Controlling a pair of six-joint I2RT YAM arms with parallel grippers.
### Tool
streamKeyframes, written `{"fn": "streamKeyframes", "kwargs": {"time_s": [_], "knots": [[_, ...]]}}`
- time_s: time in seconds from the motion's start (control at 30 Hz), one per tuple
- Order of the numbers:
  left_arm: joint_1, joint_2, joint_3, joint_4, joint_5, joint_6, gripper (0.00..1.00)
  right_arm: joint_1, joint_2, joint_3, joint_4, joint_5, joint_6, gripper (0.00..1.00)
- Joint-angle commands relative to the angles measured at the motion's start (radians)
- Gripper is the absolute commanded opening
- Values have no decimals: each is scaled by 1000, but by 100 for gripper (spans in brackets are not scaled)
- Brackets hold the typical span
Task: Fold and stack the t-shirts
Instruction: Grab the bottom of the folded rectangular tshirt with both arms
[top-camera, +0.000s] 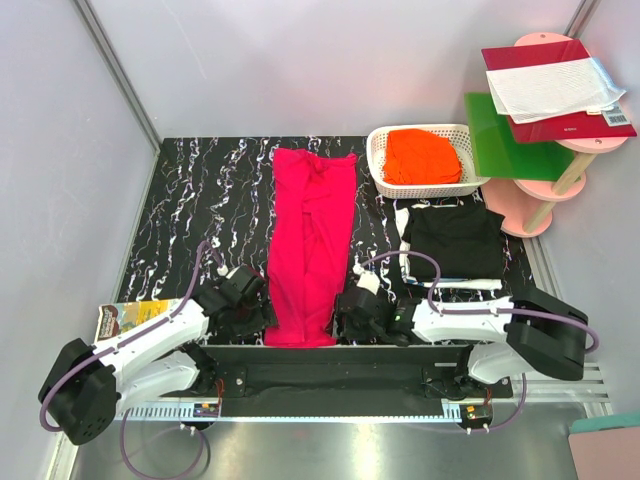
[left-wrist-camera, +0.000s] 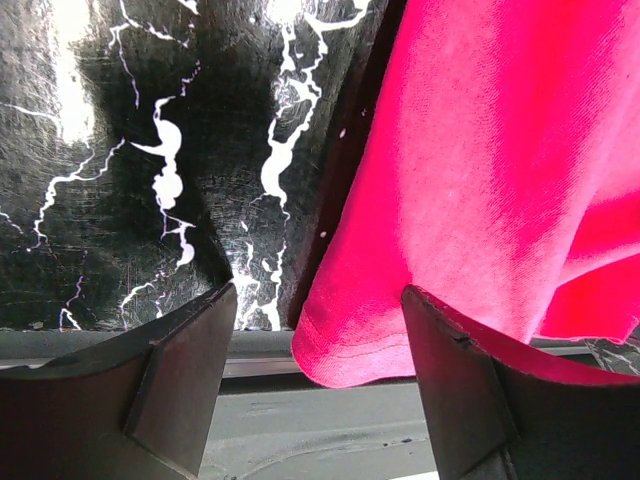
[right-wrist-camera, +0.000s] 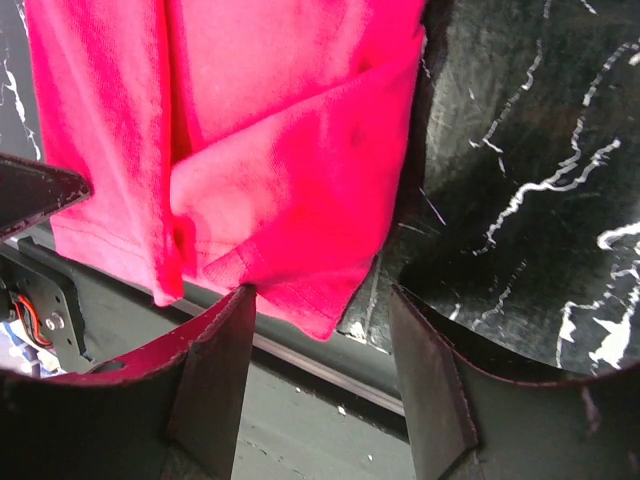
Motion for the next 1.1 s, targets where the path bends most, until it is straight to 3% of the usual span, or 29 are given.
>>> {"fn": "streamKeyframes", "kwargs": {"time_s": [0.0, 0.3, 0.53, 0.73, 0.77, 0.83, 0.87, 0.9, 0.93, 1.0, 1.07], "knots": [[-9, 2, -32, -37, -7, -4, 73, -1, -95, -39, -24, 27, 8, 62], [-18, 8, -26, -40, -27, -4, 73, -1, -207, -38, -84, 67, 7, 60], [-24, 12, -23, -42, -35, -4, 73, -1, -5, 39, -85, 30, -19, 60], [-33, 1, -28, -43, -35, -11, 72, -1, 42, 65, -55, 21, -25, 60], [-33, -2, -31, -43, -33, -11, 69, -1, 43, 71, -56, 23, -30, 58], [-35, -5, -32, -43, -29, -11, 60, -2, 51, 76, -55, 16, -34, 38], [-35, -5, -34, -45, -23, -11, 44, -2, 54, 79, -56, 3, -39, 17], [-35, -5, -35, -43, -20, -11, 30, -2, 59, 79, -56, -3, -39, 6], [-36, -4, -35, -46, -16, -11, 19, -2, 63, 80, -55, -8, -42, 0], [-36, 4, -34, -46, -1, -7, 0, -2, 65, 80, -58, -26, -42, 0], [-38, 25, -28, -51, 13, -2, 0, -2, 51, 79, -68, -42, -42, 0]]}}
